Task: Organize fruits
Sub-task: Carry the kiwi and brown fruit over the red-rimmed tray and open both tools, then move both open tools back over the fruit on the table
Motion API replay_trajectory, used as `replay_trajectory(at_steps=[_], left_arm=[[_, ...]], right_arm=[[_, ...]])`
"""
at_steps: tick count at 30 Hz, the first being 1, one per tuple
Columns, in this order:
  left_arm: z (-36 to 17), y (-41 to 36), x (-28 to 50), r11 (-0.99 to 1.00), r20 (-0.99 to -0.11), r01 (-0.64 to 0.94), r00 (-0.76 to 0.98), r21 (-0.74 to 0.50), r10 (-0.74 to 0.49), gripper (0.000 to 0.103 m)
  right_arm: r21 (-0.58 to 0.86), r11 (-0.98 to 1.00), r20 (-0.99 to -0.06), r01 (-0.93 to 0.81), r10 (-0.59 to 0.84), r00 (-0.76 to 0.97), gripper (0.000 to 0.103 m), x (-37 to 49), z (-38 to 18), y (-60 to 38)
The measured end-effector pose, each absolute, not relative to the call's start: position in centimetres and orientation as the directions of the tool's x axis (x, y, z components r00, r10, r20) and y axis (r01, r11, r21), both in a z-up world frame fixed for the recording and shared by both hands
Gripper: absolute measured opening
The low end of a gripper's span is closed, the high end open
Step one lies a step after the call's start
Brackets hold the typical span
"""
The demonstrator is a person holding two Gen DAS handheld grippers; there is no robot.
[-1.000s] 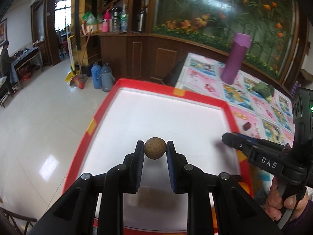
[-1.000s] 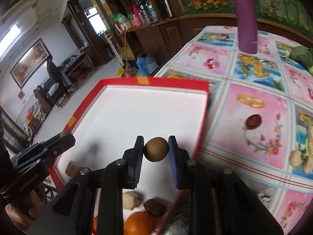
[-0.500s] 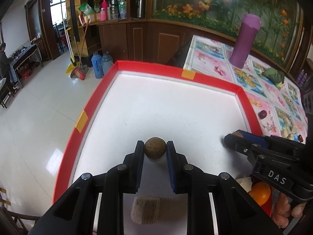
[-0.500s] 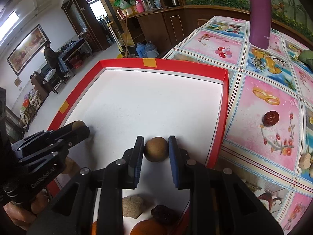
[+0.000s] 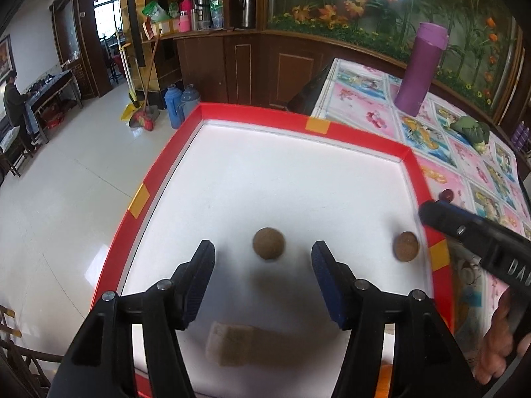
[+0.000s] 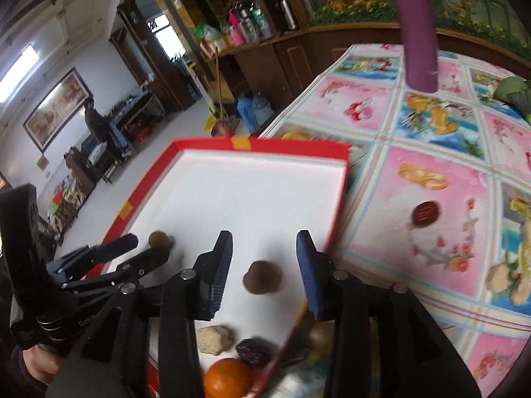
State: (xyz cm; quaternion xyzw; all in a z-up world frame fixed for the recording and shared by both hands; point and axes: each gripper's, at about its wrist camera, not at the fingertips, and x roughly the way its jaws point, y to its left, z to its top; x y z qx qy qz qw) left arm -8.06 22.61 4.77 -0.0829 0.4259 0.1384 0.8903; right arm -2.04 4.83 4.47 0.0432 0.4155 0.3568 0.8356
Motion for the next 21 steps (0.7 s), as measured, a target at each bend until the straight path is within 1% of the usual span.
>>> replay_trajectory(at_steps=[8, 13, 17, 21], left_arm=[[6.8, 17.3, -7.1, 0.977, -0.758, -0.215, 0.637, -0.004, 0.137, 0.064], [7.7, 13.6, -5.9, 0.992, -0.754, -0.128, 0.649, 0.017, 0.097, 0.064], [8.3, 10.5, -4.3, 0.998, -0.747, -0.047, 0.661, 0.049, 0.068, 0.064], [7.9, 7.7, -2.2, 0.996, -0.762, 0.017, 0.645, 0.082, 0.052, 0.064]], right_arm=[[0.414, 0.797, -0.632, -0.441, 0.6, 0.491, 0.044, 0.2, 5.7, -3.8], [0.428, 0.83, -0.643, -0.357, 0.557, 0.525, 0.044, 1.7, 5.8, -9.9], [0.467, 0.839, -0.646, -0.28, 0.54, 0.539, 0.044, 2.8, 5.7, -14.6], [0.494, 0.84, -0.651, -0.225, 0.529, 0.545, 0.044, 3.6, 5.7, -18.1]])
